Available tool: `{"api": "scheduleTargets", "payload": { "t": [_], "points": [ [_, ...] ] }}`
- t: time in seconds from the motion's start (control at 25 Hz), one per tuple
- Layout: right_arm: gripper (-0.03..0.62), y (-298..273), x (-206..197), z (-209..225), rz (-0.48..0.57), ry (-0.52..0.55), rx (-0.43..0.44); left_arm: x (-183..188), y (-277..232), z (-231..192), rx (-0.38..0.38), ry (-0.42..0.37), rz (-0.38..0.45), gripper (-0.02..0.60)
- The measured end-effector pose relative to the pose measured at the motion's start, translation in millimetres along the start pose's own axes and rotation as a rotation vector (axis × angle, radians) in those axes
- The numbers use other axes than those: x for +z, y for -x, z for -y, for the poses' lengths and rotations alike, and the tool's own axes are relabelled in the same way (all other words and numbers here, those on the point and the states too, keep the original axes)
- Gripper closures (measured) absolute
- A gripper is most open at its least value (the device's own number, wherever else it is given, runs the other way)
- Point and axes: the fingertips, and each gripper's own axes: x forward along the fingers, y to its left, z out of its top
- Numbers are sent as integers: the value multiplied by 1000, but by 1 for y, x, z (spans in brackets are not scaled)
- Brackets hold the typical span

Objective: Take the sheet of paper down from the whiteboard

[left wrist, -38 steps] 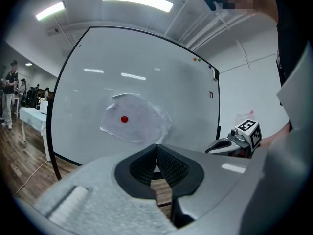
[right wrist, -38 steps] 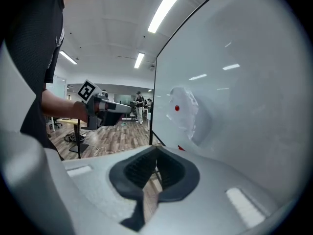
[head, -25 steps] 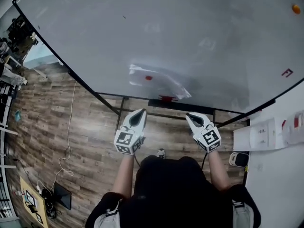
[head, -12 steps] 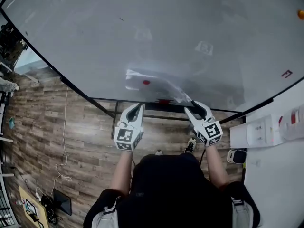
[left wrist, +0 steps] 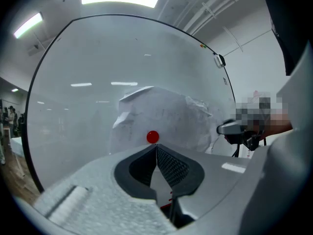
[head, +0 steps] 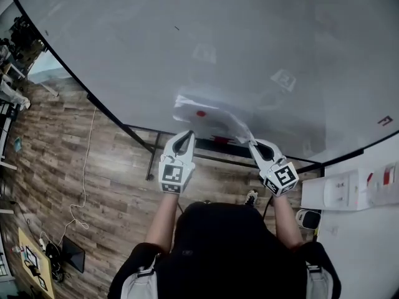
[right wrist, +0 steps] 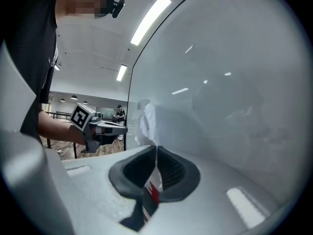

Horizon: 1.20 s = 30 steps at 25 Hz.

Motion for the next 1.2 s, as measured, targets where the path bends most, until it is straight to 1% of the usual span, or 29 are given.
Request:
{"api": "scheduleTargets", "payload": {
  "t": [0.04, 0.16, 0.4, 0.44, 0.52, 0.64, 0.84, 1.0, 1.2],
  "points": [
    [588, -2, 1, -1, -2, 2, 14, 1, -3, -1, 6, 2, 3, 568],
    [589, -7, 3, -3, -12, -3, 55, 6, -10, -3, 31, -10, 10, 567],
    [591, -9, 6, -2, -14, -28, 112, 6, -28, 2, 96, -101, -16, 563],
    [591, -9, 6, -1, -14, -30, 117, 6, -31, 3, 108, -109, -20, 549],
    [591, -8, 5, 2, -14, -30, 125, 4, -39, 3, 130, -124, -33, 486],
    [591, -6, 3, 3, -12, -22, 142, 1, -51, 2, 150, -135, -49, 451],
    [591, -4, 4, 6, -17, -10, 173, 0, -62, 2, 187, -126, -55, 445],
    [591, -7, 3, 11, -22, -6, 190, 3, -65, -1, 230, -151, -35, 445],
    [589, -4, 2, 12, -26, -10, 189, 10, -70, -3, 235, -174, -34, 445]
  ]
}}
